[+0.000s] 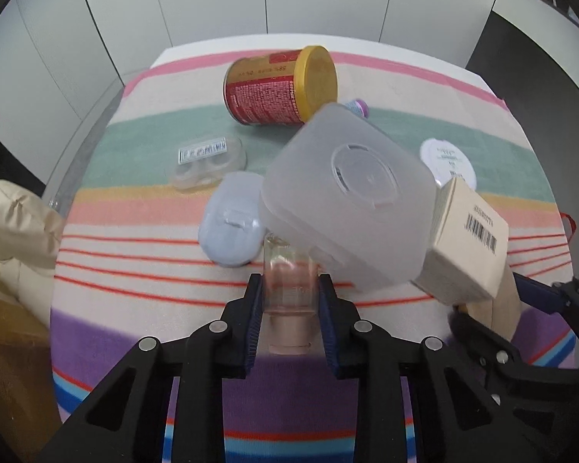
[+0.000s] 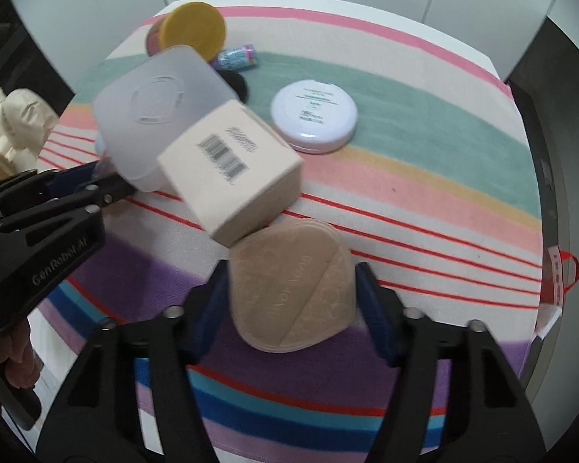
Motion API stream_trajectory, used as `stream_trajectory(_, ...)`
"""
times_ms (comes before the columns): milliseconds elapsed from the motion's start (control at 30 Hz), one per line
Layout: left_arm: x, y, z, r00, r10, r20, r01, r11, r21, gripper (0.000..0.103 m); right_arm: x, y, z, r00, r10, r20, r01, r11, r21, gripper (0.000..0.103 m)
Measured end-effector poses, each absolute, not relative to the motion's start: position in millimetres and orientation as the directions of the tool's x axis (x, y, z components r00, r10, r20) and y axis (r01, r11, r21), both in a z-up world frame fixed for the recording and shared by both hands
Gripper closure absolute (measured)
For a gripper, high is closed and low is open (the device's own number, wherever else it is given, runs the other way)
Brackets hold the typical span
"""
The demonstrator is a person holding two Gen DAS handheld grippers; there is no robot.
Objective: Organize objects
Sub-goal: 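Grasp the small glass bottle with the left tool while the right tool grasps the beige cushion puff, then carry the bottle and puff in both tools over the cardboard box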
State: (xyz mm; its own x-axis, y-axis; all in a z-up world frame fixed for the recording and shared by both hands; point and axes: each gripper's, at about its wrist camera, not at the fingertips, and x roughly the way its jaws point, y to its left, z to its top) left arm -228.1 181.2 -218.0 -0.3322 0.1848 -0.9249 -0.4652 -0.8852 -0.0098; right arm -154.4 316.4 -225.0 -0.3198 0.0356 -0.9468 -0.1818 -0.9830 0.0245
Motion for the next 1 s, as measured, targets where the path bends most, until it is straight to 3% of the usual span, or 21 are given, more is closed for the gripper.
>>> stream_trajectory(367, -204, 156, -186, -0.329, 0.139, -0.934, -0.415, -0.910, 0.011, 0.076, -139, 318, -190, -0.324, 0.004, -0.946, -0.192, -0.980, 0.061, 0.042)
stream_trajectory(1000, -121, 124, -79, -0.429, 0.221, -0.876, -0.406, -0.913, -0.032, 0.076, -84, 324, -78, -0.409, 0.053, -0.911, -0.195, -0.980, 0.030, 0.042)
